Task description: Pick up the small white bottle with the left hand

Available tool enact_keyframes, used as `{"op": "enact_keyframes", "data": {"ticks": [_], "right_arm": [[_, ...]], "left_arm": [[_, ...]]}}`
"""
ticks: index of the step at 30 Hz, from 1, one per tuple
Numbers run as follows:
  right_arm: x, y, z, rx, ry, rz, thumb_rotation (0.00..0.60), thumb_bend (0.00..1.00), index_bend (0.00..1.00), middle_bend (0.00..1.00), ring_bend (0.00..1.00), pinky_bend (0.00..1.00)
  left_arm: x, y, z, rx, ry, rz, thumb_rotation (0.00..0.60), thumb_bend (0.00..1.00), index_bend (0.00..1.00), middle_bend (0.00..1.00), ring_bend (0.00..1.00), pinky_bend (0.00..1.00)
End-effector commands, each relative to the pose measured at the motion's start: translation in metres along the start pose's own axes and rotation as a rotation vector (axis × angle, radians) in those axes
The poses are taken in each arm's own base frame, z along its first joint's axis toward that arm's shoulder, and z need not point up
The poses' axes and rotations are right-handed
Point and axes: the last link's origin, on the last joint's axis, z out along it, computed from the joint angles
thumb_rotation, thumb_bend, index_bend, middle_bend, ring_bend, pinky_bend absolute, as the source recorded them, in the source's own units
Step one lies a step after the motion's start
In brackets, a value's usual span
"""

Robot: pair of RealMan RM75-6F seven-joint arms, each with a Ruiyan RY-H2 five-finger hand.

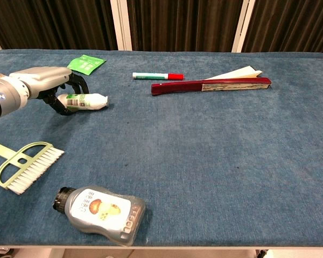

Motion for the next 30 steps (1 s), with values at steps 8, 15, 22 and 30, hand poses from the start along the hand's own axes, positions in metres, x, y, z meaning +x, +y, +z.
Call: {"op": "enact_keyframes", "data": {"ticks": [8, 15, 22, 30], "right_arm": [[0.000, 0.000, 0.000, 0.000, -0.004, 0.000, 0.600, 0.39, 0.24, 0.21, 0.18, 0.17], [0.000, 0.000, 0.000, 0.000, -0.005, 0.001, 0.600, 0.39, 0.24, 0.21, 0.18, 0.17], [0.000, -0.001, -0.001, 0.002, -0.006, 0.002, 0.600, 0.39, 0.24, 0.21, 0.18, 0.17], [0.000, -0.001, -0.002, 0.003, -0.002, 0.003, 0.600, 0.39, 0.24, 0.21, 0.18, 0.17]], "left_arm": [[-0.001, -0.003, -0.001, -0.013, -0.002, -0.024, 0.600, 0.37, 0.51, 0.57, 0.23, 0.22], [0.018, -0.006, -0.009, -0.022, 0.030, -0.085, 0.600, 0.40, 0.55, 0.60, 0.27, 0.22], [0.083, -0.010, -0.034, -0.053, 0.135, -0.192, 0.600, 0.40, 0.55, 0.60, 0.27, 0.22], [0.145, -0.018, -0.083, -0.082, 0.201, -0.282, 0.600, 0.39, 0.55, 0.60, 0.27, 0.22]]}}
